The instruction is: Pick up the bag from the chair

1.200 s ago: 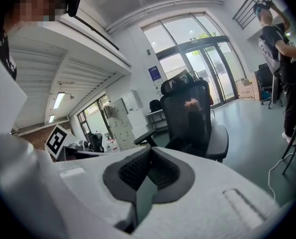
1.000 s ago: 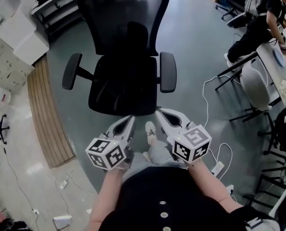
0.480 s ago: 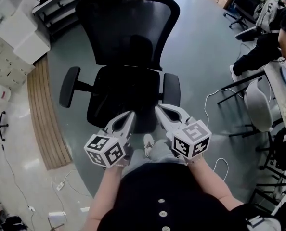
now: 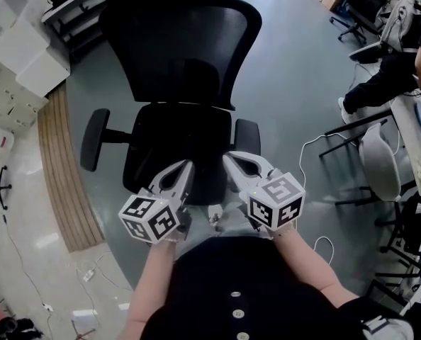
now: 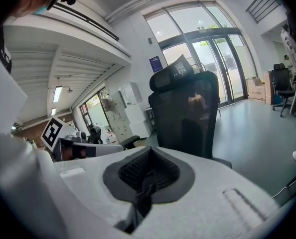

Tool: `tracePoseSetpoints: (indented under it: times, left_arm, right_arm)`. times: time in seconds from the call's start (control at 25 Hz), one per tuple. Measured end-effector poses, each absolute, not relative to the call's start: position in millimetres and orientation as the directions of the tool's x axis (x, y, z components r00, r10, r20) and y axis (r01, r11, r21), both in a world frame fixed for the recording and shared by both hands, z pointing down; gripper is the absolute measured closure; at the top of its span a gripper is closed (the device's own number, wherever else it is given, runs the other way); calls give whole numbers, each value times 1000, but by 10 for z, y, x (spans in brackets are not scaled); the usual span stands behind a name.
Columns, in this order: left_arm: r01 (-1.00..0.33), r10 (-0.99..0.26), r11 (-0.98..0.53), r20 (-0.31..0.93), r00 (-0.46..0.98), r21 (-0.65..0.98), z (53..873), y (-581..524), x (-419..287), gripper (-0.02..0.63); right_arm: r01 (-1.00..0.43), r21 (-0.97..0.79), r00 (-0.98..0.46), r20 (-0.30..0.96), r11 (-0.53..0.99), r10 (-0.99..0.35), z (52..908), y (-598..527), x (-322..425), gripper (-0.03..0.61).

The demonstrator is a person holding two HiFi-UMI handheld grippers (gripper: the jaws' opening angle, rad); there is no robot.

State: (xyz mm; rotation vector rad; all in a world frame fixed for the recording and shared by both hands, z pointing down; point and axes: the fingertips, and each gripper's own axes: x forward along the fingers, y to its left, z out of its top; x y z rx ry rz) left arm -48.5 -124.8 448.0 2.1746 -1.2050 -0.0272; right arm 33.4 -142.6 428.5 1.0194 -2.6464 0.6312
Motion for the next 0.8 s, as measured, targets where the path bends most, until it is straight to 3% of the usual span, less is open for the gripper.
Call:
tracePoseSetpoints:
  times: [0.8]
  left_arm:
    - [-749,-658,-383,409,632,541,4874,-1386,-722,595]
  right_arm:
    - [-719,-398,-694,451,570,-561,4718,-1517,95,580]
